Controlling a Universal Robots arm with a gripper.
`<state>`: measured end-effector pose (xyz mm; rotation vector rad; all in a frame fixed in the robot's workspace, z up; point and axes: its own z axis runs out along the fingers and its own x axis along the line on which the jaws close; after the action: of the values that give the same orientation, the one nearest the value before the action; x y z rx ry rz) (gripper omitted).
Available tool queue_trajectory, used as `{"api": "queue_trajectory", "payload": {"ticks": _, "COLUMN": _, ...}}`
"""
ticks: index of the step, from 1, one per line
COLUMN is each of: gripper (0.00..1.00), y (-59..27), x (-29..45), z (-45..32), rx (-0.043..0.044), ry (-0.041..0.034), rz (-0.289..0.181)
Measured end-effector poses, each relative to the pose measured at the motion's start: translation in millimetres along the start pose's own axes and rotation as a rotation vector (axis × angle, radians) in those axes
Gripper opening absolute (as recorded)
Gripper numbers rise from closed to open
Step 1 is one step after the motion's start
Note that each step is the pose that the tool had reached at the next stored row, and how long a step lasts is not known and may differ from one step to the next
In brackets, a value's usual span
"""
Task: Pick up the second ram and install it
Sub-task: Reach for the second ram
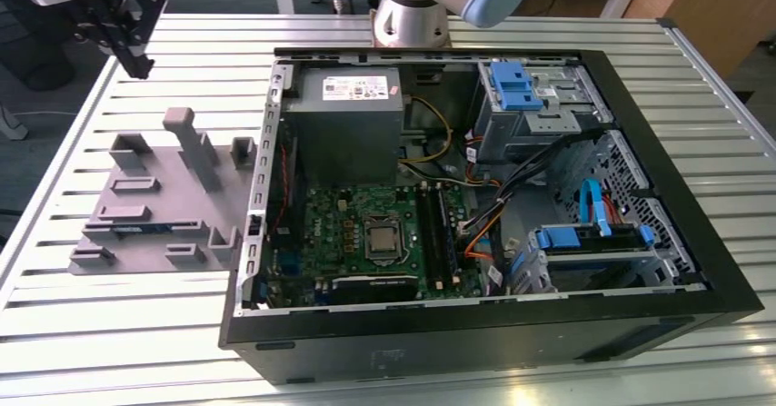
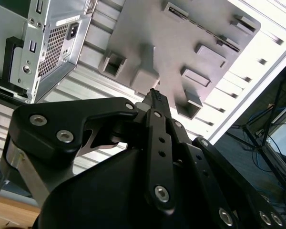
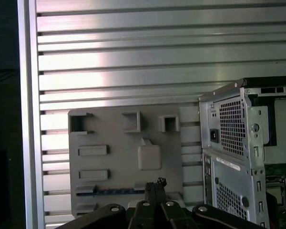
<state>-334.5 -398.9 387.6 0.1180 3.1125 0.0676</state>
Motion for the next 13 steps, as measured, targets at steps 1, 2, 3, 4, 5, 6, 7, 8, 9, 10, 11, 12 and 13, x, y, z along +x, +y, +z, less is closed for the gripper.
{"api": "queue_trajectory", "payload": {"ticks": 1, "gripper": 0.11, "y": -0.1, "x": 0.8, "z": 0.0, "rx": 0.0000, "ry": -0.0001, "rz": 0.000}}
{"api": "queue_trajectory", "payload": {"ticks": 2, "gripper": 0.11, "y": -0.1, "x": 1.6, "z": 0.0, "rx": -0.0001, "ry": -0.0001, "rz": 0.000}}
{"api": "queue_trajectory", "payload": {"ticks": 3, "gripper": 0.11, "y": -0.2, "x": 2.4, "z": 0.0, "rx": 0.0000, "ry": 0.0000, "rz": 0.000}}
{"api": "queue_trajectory", "payload": {"ticks": 4, "gripper": 0.11, "y": -0.2, "x": 3.0, "z": -0.1, "rx": 0.0000, "ry": 0.0000, "rz": 0.000}}
{"api": "queue_trajectory", "payload": {"ticks": 5, "gripper": 0.11, "y": -0.3, "x": 3.7, "z": -0.1, "rx": 0.0000, "ry": 0.0000, "rz": 0.000}}
{"api": "queue_trajectory", "payload": {"ticks": 6, "gripper": 0.11, "y": -0.3, "x": 4.3, "z": -0.1, "rx": 0.0000, "ry": 0.0000, "rz": 0.000}}
{"api": "queue_trajectory", "payload": {"ticks": 7, "gripper": 0.11, "y": -0.4, "x": 5.0, "z": -0.1, "rx": 0.0000, "ry": 0.0000, "rz": 0.000}}
{"api": "queue_trajectory", "payload": {"ticks": 8, "gripper": 0.11, "y": -0.4, "x": 5.6, "z": -0.2, "rx": 0.0000, "ry": 0.0000, "rz": 0.000}}
{"api": "queue_trajectory", "payload": {"ticks": 9, "gripper": 0.11, "y": -0.5, "x": 6.3, "z": -0.1, "rx": 0.0000, "ry": -0.0001, "rz": 0.000}}
{"api": "queue_trajectory", "payload": {"ticks": 10, "gripper": 0.11, "y": -1.4, "x": 18.5, "z": -0.5, "rx": 0.0000, "ry": -0.0001, "rz": 0.000}}
{"api": "queue_trajectory", "payload": {"ticks": 11, "gripper": 0.11, "y": -1.5, "x": 19.2, "z": -0.5, "rx": 0.0000, "ry": -0.0001, "rz": 0.000}}
{"api": "queue_trajectory", "payload": {"ticks": 12, "gripper": 0.11, "y": -1.5, "x": 19.9, "z": -0.5, "rx": 0.0000, "ry": 0.0000, "rz": 0.000}}
{"api": "queue_trajectory", "payload": {"ticks": 13, "gripper": 0.11, "y": -1.6, "x": 20.6, "z": -0.5, "rx": 0.0000, "ry": -0.0001, "rz": 0.000}}
